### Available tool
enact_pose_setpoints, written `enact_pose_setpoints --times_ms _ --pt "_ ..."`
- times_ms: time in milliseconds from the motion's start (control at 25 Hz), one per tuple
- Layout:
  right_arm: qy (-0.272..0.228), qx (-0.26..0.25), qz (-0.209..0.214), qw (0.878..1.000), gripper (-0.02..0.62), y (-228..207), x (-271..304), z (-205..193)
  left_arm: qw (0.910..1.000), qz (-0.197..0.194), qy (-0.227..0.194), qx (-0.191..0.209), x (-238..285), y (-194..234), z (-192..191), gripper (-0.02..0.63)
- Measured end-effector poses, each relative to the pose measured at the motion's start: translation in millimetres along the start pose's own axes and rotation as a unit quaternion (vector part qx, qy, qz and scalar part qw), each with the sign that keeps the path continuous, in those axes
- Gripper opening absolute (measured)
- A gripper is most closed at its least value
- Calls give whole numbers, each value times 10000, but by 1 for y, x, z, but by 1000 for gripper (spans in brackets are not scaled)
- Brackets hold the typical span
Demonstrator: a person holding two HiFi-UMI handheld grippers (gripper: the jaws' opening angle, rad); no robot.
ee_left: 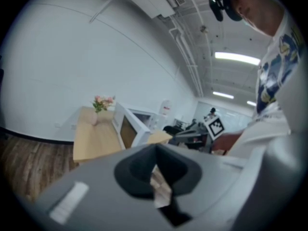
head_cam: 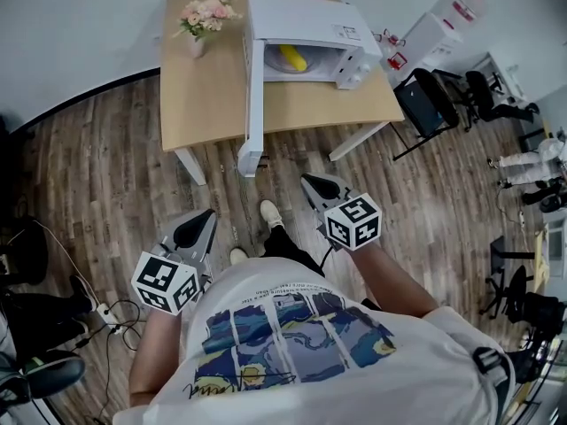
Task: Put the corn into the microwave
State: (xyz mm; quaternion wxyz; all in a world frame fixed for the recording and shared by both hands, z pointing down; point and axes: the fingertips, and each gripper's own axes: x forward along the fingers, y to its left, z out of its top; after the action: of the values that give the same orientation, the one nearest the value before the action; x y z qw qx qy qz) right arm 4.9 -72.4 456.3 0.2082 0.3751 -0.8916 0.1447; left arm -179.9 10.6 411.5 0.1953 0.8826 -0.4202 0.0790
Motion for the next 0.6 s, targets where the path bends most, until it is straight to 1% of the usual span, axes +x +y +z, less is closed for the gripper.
enact_pose_setpoints --times_ms 240,600 --pt "-35 -147 67 9999 9 7 1 5 9999 100 -33 -49 -7 3 -4 8" --pt "-178 -91 159 9997 8 10 -6 14 9999 87 1 -75 -2 -1 -7 8"
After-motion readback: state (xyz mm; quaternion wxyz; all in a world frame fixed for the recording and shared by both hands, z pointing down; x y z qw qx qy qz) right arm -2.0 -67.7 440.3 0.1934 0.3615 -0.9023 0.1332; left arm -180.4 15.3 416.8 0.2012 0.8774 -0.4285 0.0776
